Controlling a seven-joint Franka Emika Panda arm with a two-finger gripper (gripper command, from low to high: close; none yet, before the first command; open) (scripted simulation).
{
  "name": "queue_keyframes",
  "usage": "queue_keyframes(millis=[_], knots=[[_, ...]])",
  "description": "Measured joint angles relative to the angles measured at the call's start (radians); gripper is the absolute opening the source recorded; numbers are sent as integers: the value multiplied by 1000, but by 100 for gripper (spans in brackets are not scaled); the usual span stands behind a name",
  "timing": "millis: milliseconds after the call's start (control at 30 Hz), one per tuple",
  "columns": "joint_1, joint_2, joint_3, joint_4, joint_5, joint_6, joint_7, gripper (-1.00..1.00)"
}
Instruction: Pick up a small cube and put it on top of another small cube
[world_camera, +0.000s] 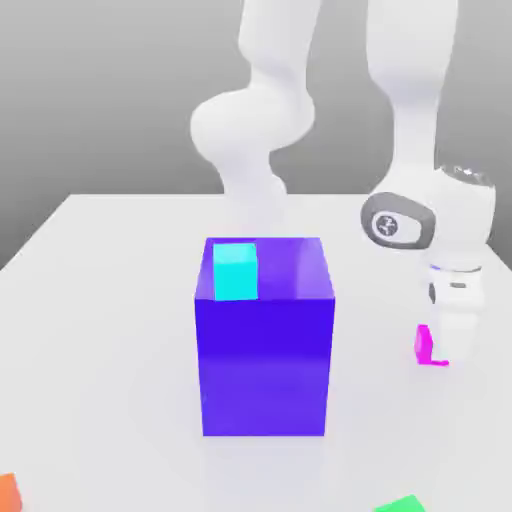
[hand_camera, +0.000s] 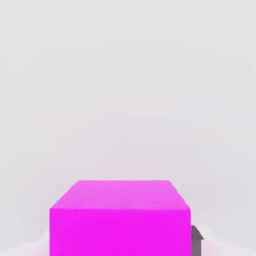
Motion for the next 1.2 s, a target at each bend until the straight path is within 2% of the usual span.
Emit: queue_keyframes(millis=[100, 300, 967, 1100, 1133, 1200], knots=[[-33, -68, 37, -12, 24, -55, -22, -100], [-73, -251, 91, -35, 176, -217, -148, -100], [-475, 2, -85, 569, 229, -574, -818, -100], [-513, 106, -88, 626, 243, -521, -884, -100], [-517, 140, -86, 629, 246, -490, -889, 100], [-517, 140, -86, 629, 246, -490, -889, 100]])
